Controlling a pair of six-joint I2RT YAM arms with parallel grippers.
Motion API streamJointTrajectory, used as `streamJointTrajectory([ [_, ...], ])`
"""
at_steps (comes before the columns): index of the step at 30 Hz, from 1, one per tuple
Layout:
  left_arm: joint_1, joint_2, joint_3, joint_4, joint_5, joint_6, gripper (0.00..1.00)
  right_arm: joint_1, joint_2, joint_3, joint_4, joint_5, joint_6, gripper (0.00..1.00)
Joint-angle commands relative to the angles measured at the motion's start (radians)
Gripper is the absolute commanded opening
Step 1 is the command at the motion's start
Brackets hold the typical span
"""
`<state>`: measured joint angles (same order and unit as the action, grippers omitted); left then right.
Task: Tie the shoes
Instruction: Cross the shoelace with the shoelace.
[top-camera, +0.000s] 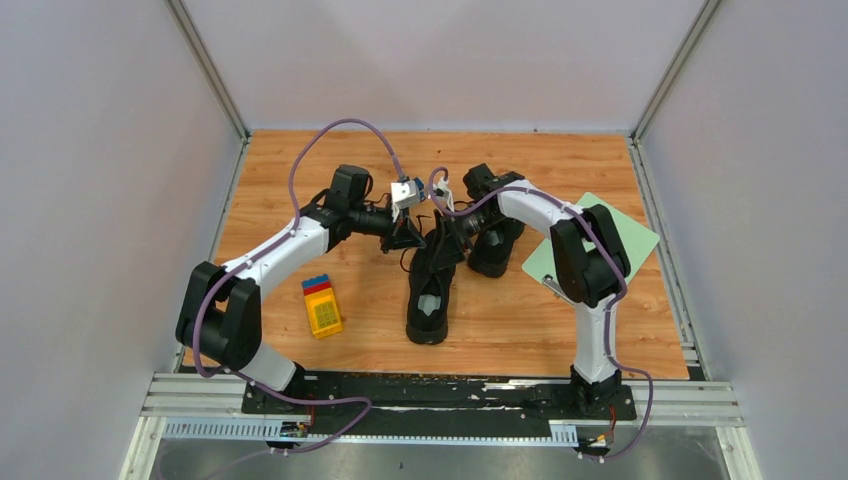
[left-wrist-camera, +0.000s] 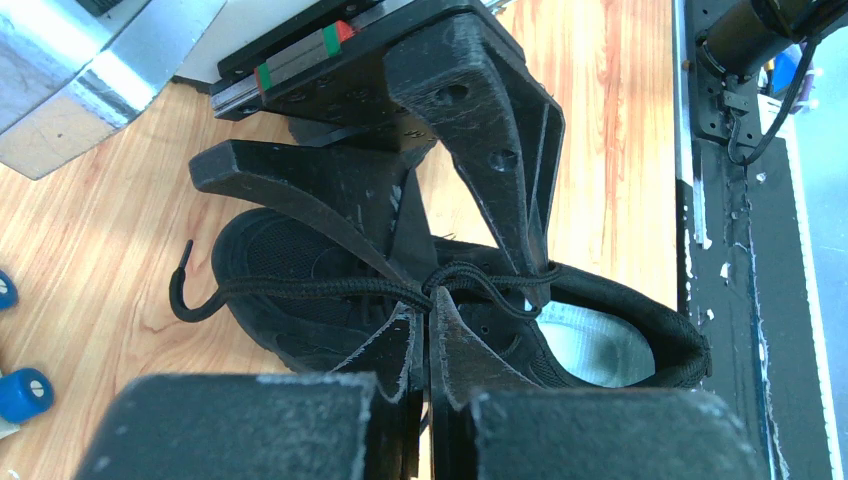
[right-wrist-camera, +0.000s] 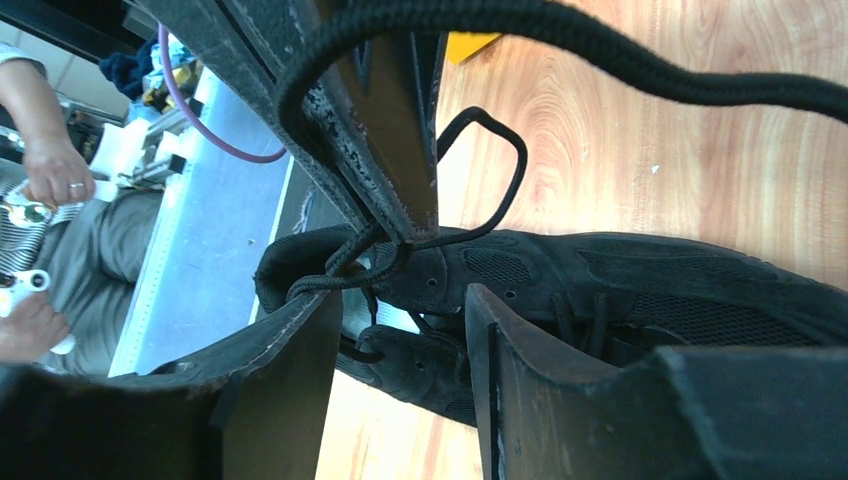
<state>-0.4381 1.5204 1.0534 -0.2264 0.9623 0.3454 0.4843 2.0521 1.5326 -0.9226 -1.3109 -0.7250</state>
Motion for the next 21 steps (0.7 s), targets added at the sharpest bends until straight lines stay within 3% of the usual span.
streamJointTrajectory([
  [1,-0.005,-0.028,-0.002,0.045,0.011,-0.022,0.01,0.008,0.013,0.033,0.010,-0.103,0.027,0.46],
  [11,-0.005,-0.032,-0.003,0.056,0.010,-0.043,0.01,0.008,0.004,0.003,0.095,-0.145,0.156,0.33],
  [17,-0.005,-0.039,0.002,0.069,-0.010,-0.105,0.01,0.010,-0.058,-0.080,0.312,-0.067,0.332,0.36],
  [21,-0.005,-0.059,0.002,0.055,-0.039,-0.160,0.01,0.008,-0.086,-0.099,0.325,-0.021,0.343,0.40],
])
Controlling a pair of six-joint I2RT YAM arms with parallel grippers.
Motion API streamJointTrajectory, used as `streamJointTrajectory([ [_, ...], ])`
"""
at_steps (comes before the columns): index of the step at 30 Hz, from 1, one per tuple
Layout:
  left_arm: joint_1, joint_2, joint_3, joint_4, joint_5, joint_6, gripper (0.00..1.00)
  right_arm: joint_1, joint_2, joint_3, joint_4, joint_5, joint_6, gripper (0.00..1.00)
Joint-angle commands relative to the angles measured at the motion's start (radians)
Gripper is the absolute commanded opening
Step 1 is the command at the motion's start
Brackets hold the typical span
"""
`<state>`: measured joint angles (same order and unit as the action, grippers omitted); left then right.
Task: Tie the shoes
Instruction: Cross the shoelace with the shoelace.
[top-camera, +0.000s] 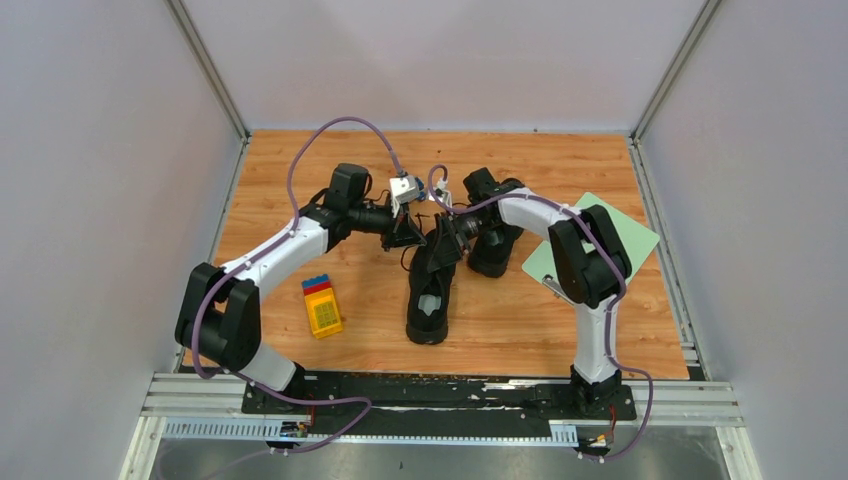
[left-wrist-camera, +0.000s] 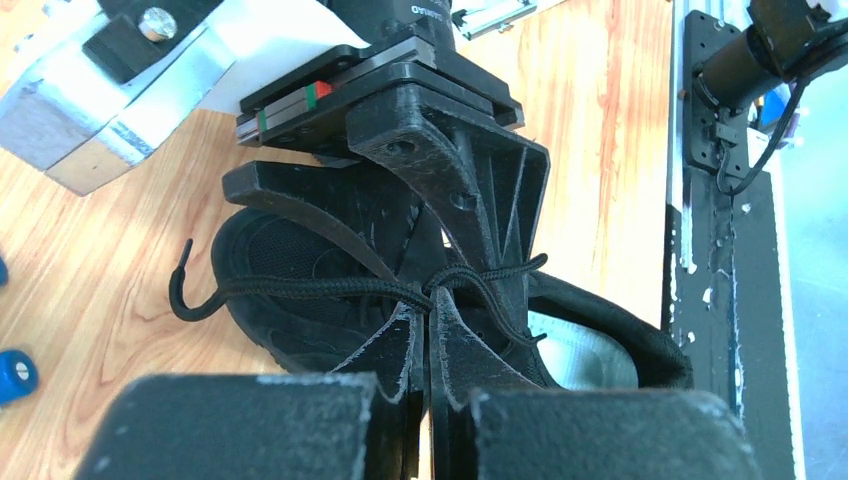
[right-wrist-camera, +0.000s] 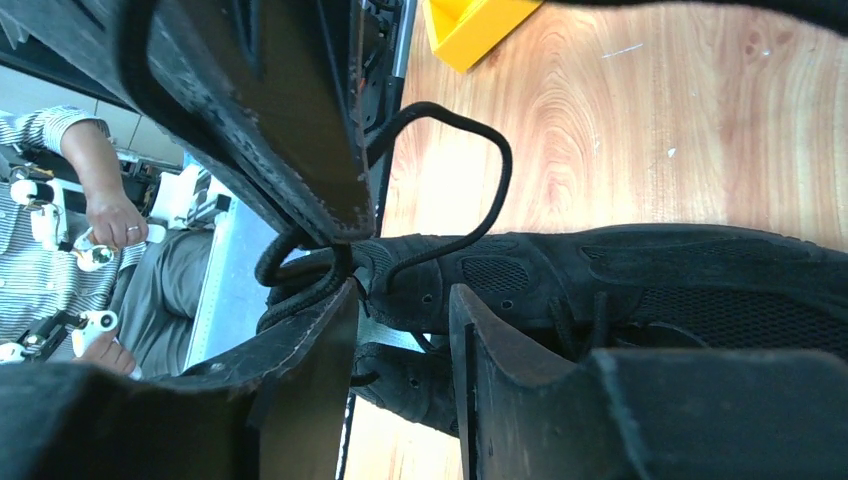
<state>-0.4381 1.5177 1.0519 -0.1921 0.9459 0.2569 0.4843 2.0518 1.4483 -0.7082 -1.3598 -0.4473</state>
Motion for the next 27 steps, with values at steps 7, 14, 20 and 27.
streamJointTrajectory([
  [7,-0.005,-0.098,-0.025,-0.025,-0.136,-0.119,0.00,0.008,-0.122,-0.054,0.112,-0.054,0.091,0.45],
  [14,-0.005,-0.107,-0.090,0.059,-0.213,-0.357,0.00,0.010,-0.137,-0.068,0.175,-0.033,0.158,0.46],
  [20,-0.005,-0.106,-0.112,0.107,-0.224,-0.451,0.02,0.017,-0.134,-0.086,0.219,-0.010,0.190,0.48],
  [27,-0.006,-0.080,-0.084,0.135,-0.243,-0.485,0.03,0.021,-0.118,-0.083,0.239,-0.038,0.208,0.48],
])
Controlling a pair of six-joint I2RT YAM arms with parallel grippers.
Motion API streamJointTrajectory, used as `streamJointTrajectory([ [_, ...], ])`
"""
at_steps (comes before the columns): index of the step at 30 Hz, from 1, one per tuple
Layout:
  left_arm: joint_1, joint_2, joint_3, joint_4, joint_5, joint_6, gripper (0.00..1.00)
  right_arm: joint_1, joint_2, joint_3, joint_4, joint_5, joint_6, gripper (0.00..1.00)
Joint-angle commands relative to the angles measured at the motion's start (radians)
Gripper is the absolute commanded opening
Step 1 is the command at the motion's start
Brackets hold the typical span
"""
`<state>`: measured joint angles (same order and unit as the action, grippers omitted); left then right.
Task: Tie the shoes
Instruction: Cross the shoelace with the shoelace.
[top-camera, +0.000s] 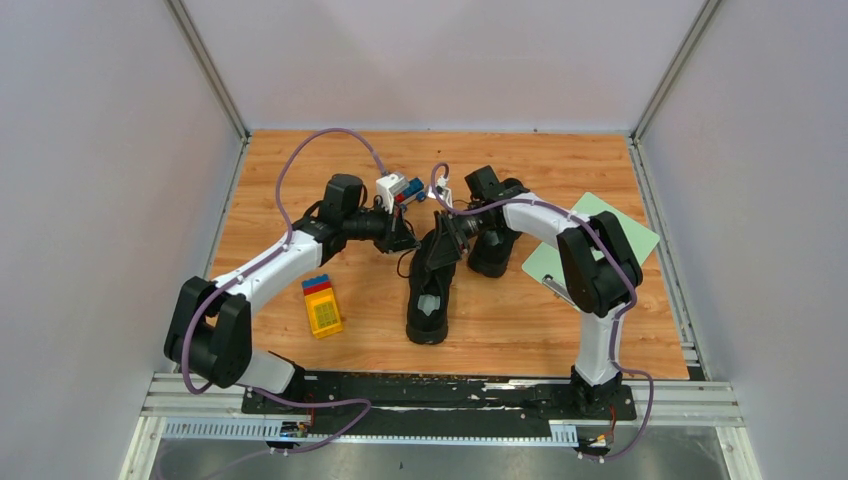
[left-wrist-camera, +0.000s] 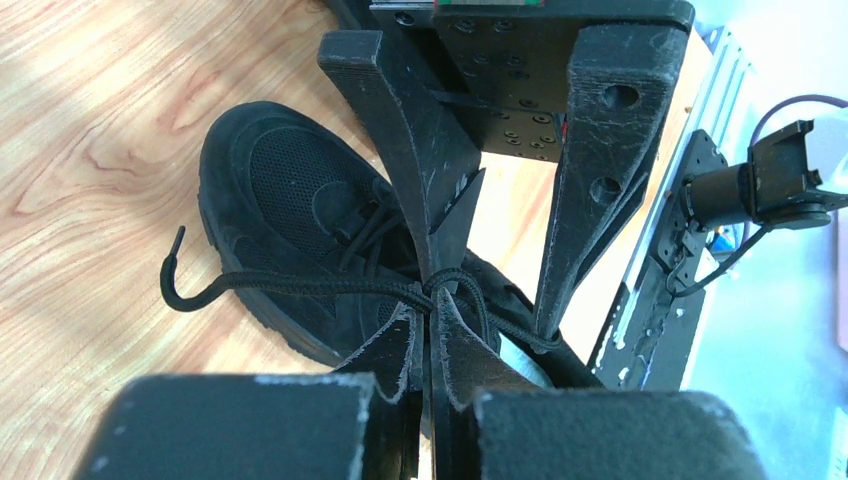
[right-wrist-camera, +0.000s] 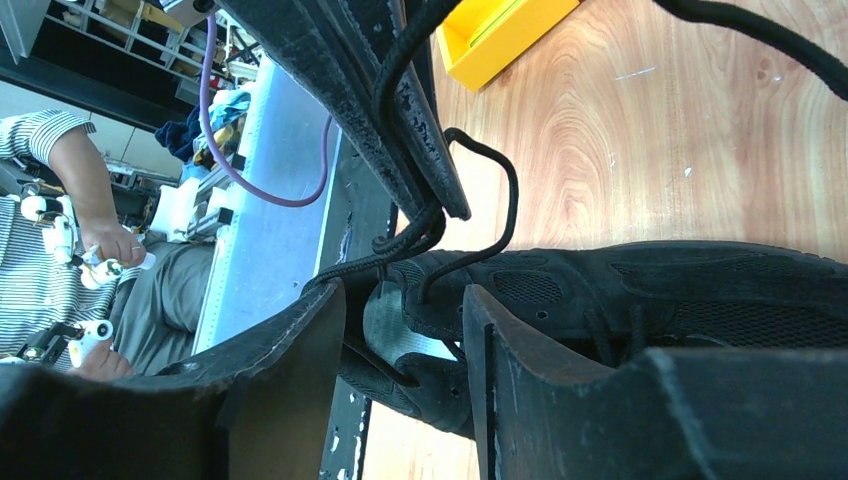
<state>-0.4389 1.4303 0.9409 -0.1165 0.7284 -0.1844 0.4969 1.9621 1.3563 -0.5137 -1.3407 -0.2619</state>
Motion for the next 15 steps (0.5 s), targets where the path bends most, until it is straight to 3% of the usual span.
streamJointTrajectory([
  [1,-0.005,0.009,0.034,0.054,-0.031,-0.046,0.03,0.008,-0.027,0.012,0.045,-0.067,0.027,0.49],
  [8,-0.012,-0.024,0.032,0.029,-0.085,-0.155,0.02,0.010,-0.023,0.020,0.086,-0.056,0.095,0.50],
  [15,-0.014,-0.101,0.072,-0.163,-0.107,-0.004,0.03,0.001,-0.040,0.011,0.103,-0.038,0.107,0.47],
])
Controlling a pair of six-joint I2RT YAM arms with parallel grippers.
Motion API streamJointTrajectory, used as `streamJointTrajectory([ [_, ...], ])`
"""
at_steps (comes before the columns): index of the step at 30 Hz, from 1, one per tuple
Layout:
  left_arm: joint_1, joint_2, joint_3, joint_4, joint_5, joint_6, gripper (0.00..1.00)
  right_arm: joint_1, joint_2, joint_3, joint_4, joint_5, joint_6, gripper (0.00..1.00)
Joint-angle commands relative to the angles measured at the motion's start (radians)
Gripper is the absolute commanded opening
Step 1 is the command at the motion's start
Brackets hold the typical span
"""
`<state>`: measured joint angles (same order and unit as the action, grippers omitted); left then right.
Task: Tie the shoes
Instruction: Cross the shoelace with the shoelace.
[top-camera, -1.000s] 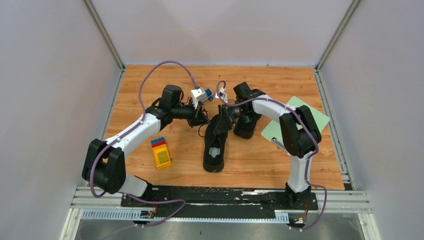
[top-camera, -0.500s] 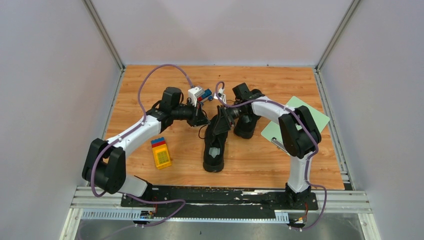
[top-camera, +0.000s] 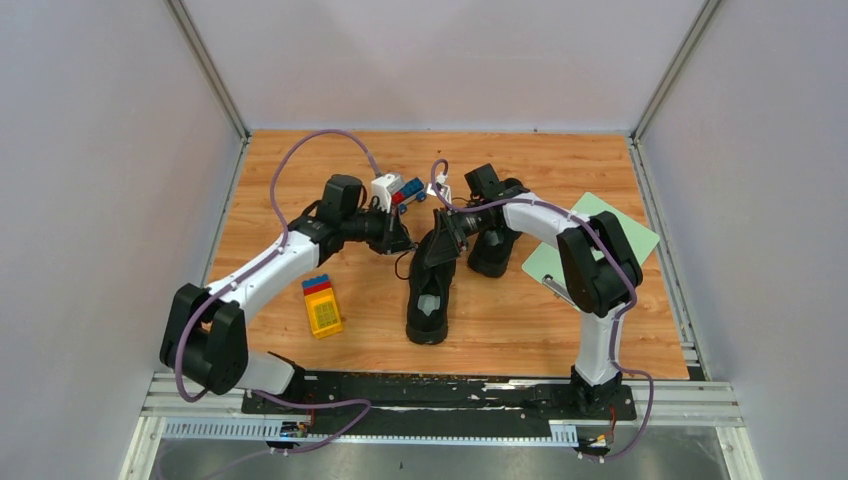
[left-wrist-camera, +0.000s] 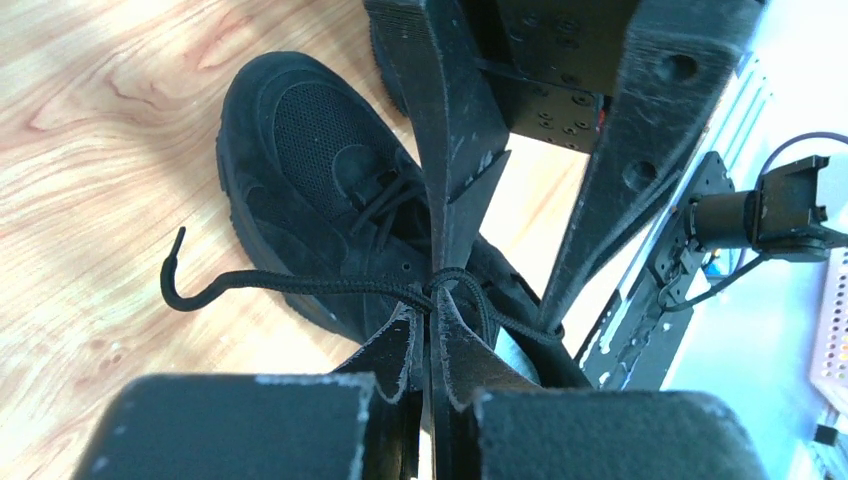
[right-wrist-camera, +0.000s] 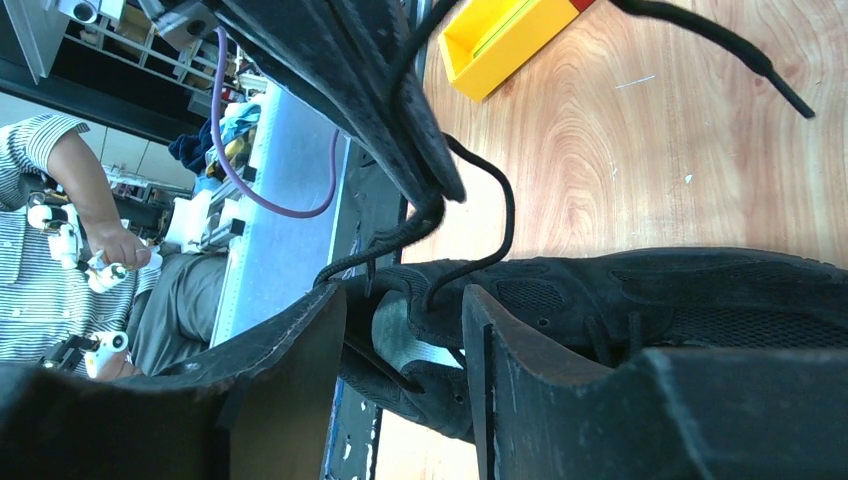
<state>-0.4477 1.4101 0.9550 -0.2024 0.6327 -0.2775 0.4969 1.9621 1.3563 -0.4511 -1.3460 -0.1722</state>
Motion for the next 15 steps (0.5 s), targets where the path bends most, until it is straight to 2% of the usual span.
streamJointTrajectory([
  [1,-0.004,-0.091,0.055,-0.082,0.024,0.102,0.03,-0.002,-0.043,0.010,0.038,-0.031,0.012,0.47],
  [4,-0.009,-0.170,0.024,-0.072,0.086,0.176,0.03,-0.004,-0.043,0.008,0.038,-0.029,0.001,0.47],
  [8,-0.026,-0.202,0.046,-0.157,0.089,0.316,0.03,-0.005,-0.038,0.002,0.038,-0.055,-0.018,0.47],
  [15,-0.077,-0.216,0.061,-0.195,0.023,0.486,0.03,-0.004,-0.036,-0.005,0.038,-0.121,-0.044,0.48],
])
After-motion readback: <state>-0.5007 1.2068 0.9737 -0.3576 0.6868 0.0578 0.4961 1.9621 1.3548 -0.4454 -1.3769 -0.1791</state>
